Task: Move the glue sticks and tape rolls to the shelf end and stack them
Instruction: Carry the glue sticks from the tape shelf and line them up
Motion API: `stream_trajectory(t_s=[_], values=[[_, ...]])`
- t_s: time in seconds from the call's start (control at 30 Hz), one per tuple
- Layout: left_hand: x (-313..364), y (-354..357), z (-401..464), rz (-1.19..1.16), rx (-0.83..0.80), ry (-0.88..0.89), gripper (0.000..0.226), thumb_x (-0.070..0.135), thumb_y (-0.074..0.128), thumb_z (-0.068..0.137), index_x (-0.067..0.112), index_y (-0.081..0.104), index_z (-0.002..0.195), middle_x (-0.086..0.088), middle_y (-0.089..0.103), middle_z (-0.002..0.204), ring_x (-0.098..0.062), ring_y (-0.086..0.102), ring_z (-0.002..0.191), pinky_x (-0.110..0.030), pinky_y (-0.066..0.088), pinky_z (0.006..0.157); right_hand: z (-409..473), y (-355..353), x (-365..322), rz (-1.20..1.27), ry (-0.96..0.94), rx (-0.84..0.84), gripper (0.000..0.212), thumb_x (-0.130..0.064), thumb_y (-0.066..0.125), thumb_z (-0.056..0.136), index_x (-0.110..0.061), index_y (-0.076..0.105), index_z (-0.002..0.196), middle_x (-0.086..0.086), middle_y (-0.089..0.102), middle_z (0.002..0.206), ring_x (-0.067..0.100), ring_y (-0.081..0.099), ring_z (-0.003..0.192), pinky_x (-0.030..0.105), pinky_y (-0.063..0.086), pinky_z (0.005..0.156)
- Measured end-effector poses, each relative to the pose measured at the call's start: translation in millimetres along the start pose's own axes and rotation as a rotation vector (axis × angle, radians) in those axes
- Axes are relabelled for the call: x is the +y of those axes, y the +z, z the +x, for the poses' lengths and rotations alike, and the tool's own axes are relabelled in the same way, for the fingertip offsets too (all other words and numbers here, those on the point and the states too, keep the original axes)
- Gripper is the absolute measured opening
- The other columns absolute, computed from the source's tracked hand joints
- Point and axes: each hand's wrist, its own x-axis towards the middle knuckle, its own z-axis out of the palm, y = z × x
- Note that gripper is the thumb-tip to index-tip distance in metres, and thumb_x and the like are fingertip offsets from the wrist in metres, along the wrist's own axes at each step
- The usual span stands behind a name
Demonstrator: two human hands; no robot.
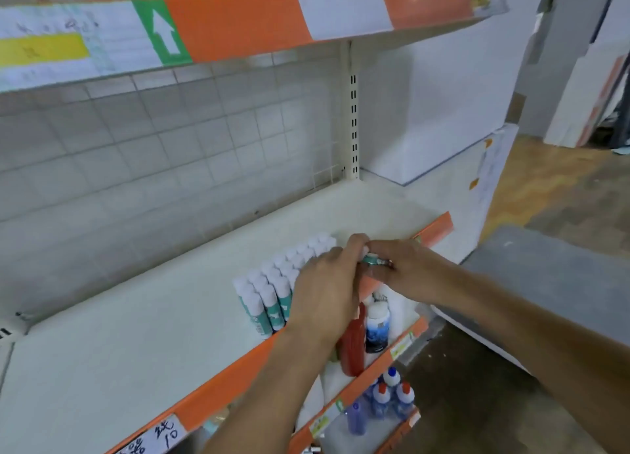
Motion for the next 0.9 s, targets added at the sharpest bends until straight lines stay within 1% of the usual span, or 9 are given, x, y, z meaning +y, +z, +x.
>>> stream_trajectory(t_s=[0.1, 0.23, 0.37, 0.43, 0.57, 0.67, 0.77, 0.83, 0.9], values=[[0, 3, 1, -0.061, 0.04, -0.087, 0.031, 0.021, 0.049, 0.097, 0.034, 0.038, 0.123, -0.001, 0.06, 0.096, -0.025, 0.059, 0.08, -0.04, 0.05, 0.064, 14, 0, 6, 0.071, -0.079, -0.092, 0.02, -0.025, 0.054, 0.098, -0.04, 0.057, 0.111, -0.002, 0.068, 0.091, 0.023, 0.068, 0.074, 0.044, 0.058, 0.066], [10, 4, -5, -0.079, 0.124, -0.175, 0.027, 0.022, 0.05, 0.1, 0.031, 0.044, 0.125, 0.004, 0.055, 0.105, -0.016, 0.057, 0.083, -0.036, 0.049, 0.069, 26, -6, 10, 0.099, -0.208, -0.196, 0.028, -0.028, 0.057, 0.097, -0.047, 0.052, 0.116, -0.005, 0.069, 0.09, 0.018, 0.067, 0.076, 0.042, 0.056, 0.071], [15, -1, -9, -0.087, 0.222, -0.295, 0.026, 0.019, 0.057, 0.098, 0.027, 0.051, 0.122, 0.008, 0.047, 0.112, -0.011, 0.057, 0.092, -0.033, 0.051, 0.076, 36, -12, 10, 0.104, -0.309, -0.228, 0.029, -0.027, 0.061, 0.094, -0.042, 0.053, 0.119, -0.006, 0.067, 0.093, 0.013, 0.064, 0.081, 0.038, 0.054, 0.077], [17, -4, -15, -0.074, 0.261, -0.361, 0.028, 0.015, 0.059, 0.095, 0.026, 0.054, 0.121, 0.009, 0.046, 0.114, -0.01, 0.058, 0.091, -0.035, 0.053, 0.078, 38, -13, 9, 0.111, -0.339, -0.237, 0.032, -0.027, 0.063, 0.093, -0.036, 0.053, 0.122, -0.002, 0.065, 0.089, 0.013, 0.062, 0.078, 0.036, 0.051, 0.073], [20, -9, -26, -0.006, 0.322, -0.416, 0.03, 0.011, 0.063, 0.092, 0.026, 0.058, 0.118, 0.011, 0.051, 0.108, -0.005, 0.055, 0.087, -0.032, 0.052, 0.073, 37, -11, 4, 0.131, -0.395, -0.233, 0.03, -0.029, 0.068, 0.09, -0.034, 0.053, 0.115, -0.003, 0.059, 0.082, 0.011, 0.056, 0.068, 0.032, 0.044, 0.062], [24, -11, -30, 0.056, 0.342, -0.41, 0.027, 0.018, 0.065, 0.091, 0.029, 0.059, 0.115, 0.011, 0.056, 0.104, -0.009, 0.056, 0.089, -0.033, 0.052, 0.07, 38, -6, 1, 0.124, -0.412, -0.231, 0.023, -0.024, 0.069, 0.089, -0.027, 0.063, 0.111, -0.003, 0.061, 0.096, 0.014, 0.06, 0.087, 0.032, 0.048, 0.076], [23, -14, -30, 0.14, 0.38, -0.372, 0.024, 0.018, 0.07, 0.088, 0.025, 0.063, 0.109, 0.009, 0.063, 0.097, -0.014, 0.057, 0.083, -0.034, 0.05, 0.069, 39, 1, -2, 0.112, -0.44, -0.202, 0.02, -0.018, 0.064, 0.089, -0.023, 0.069, 0.107, -0.004, 0.057, 0.107, 0.013, 0.055, 0.104, 0.027, 0.043, 0.088], [20, -15, -28, 0.2, 0.409, -0.364, 0.023, 0.017, 0.073, 0.084, 0.023, 0.065, 0.105, 0.008, 0.067, 0.089, -0.014, 0.057, 0.08, -0.032, 0.049, 0.07, 40, 3, -3, 0.106, -0.435, -0.172, 0.019, -0.018, 0.063, 0.089, -0.025, 0.068, 0.106, -0.006, 0.054, 0.106, 0.011, 0.053, 0.099, 0.024, 0.04, 0.083], [15, -13, -27, 0.28, 0.424, -0.361, 0.022, 0.019, 0.076, 0.082, 0.024, 0.067, 0.101, 0.009, 0.068, 0.086, -0.014, 0.058, 0.083, -0.027, 0.042, 0.074, 40, 4, -6, 0.127, -0.409, -0.104, 0.021, -0.018, 0.065, 0.089, -0.024, 0.064, 0.11, -0.004, 0.058, 0.105, 0.011, 0.055, 0.089, 0.026, 0.044, 0.078]])
